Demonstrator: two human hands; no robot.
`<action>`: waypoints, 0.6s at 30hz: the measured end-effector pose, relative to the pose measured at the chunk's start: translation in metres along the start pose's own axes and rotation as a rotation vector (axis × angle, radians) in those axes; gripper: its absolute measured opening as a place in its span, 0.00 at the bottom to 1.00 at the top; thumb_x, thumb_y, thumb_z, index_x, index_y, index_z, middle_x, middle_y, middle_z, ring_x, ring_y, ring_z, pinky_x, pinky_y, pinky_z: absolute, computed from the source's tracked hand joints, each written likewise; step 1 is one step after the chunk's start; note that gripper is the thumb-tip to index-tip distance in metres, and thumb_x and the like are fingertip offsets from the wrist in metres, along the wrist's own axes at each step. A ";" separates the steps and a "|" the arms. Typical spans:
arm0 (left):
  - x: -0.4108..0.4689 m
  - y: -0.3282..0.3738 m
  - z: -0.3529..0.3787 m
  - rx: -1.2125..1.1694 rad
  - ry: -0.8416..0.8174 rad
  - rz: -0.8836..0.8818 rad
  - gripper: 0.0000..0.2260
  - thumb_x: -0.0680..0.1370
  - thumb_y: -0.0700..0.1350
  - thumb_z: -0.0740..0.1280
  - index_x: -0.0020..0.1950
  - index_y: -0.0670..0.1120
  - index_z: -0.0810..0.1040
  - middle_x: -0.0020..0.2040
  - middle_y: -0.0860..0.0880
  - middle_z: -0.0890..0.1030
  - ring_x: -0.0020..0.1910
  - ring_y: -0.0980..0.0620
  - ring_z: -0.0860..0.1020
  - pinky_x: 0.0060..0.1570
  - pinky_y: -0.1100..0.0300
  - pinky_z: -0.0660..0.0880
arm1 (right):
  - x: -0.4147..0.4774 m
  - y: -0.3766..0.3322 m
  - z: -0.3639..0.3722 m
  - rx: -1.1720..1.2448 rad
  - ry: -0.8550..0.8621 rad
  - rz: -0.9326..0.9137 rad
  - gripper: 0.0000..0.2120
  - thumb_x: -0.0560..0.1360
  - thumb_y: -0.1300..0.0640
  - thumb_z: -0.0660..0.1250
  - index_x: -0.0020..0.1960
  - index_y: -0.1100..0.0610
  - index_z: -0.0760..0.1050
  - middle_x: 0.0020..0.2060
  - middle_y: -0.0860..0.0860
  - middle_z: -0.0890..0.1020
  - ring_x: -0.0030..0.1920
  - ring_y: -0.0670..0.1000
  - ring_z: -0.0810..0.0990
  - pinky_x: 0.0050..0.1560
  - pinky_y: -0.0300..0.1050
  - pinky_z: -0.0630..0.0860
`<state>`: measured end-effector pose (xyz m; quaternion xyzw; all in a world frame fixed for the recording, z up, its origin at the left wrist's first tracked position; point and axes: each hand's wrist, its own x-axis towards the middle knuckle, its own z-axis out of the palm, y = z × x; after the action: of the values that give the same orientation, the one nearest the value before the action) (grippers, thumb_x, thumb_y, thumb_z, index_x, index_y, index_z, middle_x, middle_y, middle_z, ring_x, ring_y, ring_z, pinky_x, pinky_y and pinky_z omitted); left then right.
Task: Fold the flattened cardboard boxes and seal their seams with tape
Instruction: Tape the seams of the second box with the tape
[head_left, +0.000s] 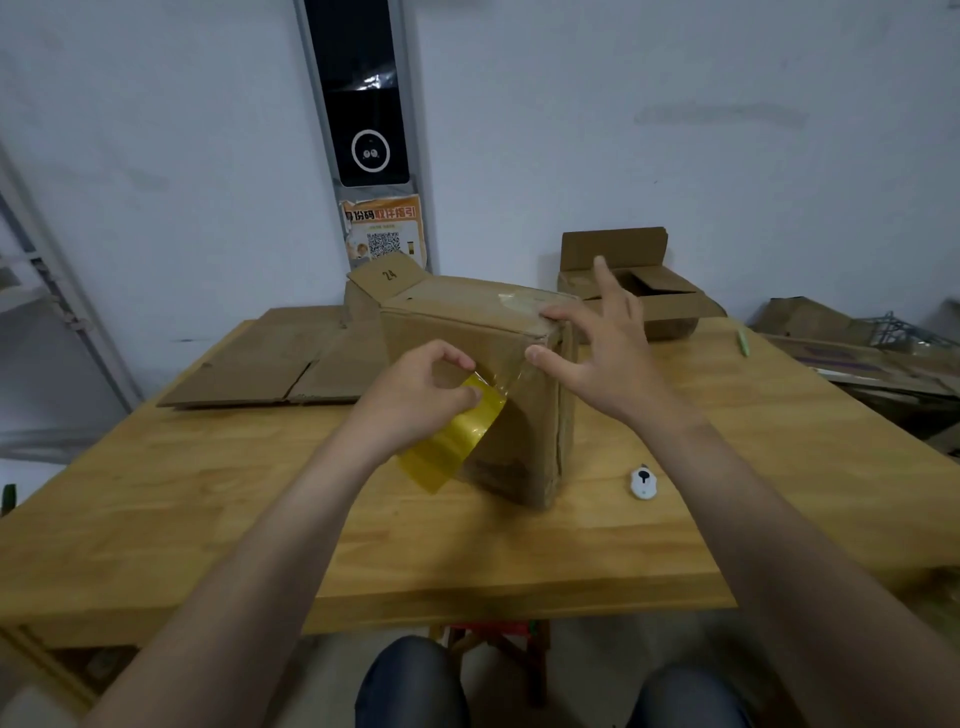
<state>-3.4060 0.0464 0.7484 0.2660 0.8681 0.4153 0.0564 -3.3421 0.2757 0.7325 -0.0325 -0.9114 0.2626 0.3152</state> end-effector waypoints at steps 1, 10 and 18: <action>0.002 0.000 0.001 0.004 -0.005 0.002 0.08 0.77 0.53 0.73 0.55 0.59 0.78 0.43 0.42 0.85 0.34 0.45 0.77 0.38 0.54 0.72 | 0.001 0.000 0.002 0.012 0.009 -0.065 0.20 0.77 0.46 0.72 0.67 0.47 0.78 0.80 0.50 0.59 0.80 0.54 0.53 0.77 0.54 0.55; 0.027 -0.004 -0.002 -0.042 -0.086 -0.026 0.08 0.77 0.51 0.72 0.55 0.57 0.78 0.45 0.44 0.82 0.39 0.48 0.75 0.41 0.52 0.70 | 0.010 0.007 0.038 0.088 0.224 -0.189 0.17 0.75 0.48 0.75 0.59 0.56 0.81 0.60 0.47 0.82 0.68 0.51 0.73 0.71 0.41 0.64; 0.033 -0.008 -0.002 0.019 -0.106 -0.032 0.12 0.78 0.49 0.72 0.60 0.55 0.77 0.39 0.52 0.74 0.35 0.54 0.71 0.33 0.58 0.64 | 0.015 0.009 0.046 0.051 0.225 -0.206 0.19 0.73 0.46 0.77 0.58 0.54 0.80 0.60 0.46 0.81 0.68 0.52 0.73 0.70 0.47 0.69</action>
<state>-3.4379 0.0579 0.7481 0.2743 0.8719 0.3914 0.1063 -3.3827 0.2657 0.7060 0.0398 -0.8618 0.2468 0.4415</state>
